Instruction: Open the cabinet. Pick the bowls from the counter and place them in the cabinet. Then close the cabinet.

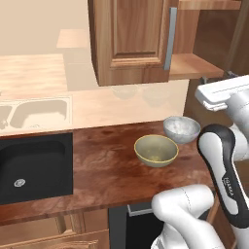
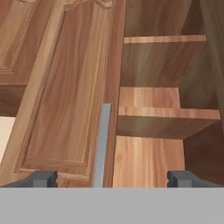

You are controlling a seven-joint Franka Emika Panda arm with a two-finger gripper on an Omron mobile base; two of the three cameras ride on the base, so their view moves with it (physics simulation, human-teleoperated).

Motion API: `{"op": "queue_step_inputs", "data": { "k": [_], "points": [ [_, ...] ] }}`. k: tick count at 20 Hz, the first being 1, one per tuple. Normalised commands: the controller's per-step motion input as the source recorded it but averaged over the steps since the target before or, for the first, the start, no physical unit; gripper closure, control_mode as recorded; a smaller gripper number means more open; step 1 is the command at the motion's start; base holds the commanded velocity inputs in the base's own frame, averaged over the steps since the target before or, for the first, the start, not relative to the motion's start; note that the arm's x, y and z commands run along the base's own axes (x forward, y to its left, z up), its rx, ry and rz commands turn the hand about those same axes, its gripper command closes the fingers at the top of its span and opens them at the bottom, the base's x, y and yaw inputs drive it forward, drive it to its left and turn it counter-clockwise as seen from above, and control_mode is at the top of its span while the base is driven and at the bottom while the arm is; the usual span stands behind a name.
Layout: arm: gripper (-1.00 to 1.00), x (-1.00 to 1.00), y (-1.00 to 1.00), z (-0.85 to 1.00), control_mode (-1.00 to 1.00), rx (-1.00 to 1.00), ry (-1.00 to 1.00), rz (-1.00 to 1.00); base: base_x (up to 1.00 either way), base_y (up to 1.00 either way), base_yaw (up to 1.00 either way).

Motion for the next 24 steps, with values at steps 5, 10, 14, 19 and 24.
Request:
{"op": "queue_step_inputs", "data": {
  "k": [5, 10, 14, 19, 24],
  "points": [
    [-1.0, 0.28, 0.16, 0.02, -1.0, -0.01, 0.07, -0.05, 0.0, 0.0, 0.0],
    [-1.0, 0.26, 0.0, 0.07, -1.0, 0.03, 0.13, 0.01, 0.0, 0.0, 0.0],
    [-1.0, 0.25, 0.0, 0.0, -1.0, 0.05, 0.13, 0.01, 0.0, 0.0, 0.0],
    [-1.0, 0.29, 0.04, 0.0, -1.0, 0.02, 0.13, 0.0, 0.0, 0.0, 0.0],
    [-1.0, 0.2, 0.18, 0.0, -1.0, 0.0, 0.03, 0.0, 0.0, 0.0, 0.0]
  ]
}}
